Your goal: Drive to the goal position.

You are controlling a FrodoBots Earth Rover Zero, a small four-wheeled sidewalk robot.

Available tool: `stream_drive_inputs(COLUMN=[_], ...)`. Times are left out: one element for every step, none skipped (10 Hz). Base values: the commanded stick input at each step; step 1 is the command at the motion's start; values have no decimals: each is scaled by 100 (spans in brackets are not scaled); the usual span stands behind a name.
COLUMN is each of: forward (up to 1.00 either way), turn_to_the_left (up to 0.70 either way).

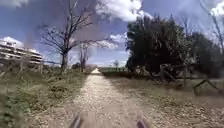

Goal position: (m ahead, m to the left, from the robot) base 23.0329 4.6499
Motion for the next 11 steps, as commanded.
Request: stream_drive_inputs(forward=[100, 100, 100, 100, 100, 100, 100, 100, 100, 100, 100], turn_to_the_left=[0, 5, 21, 17, 1, 0, 0, 0, 0, 12, 27])
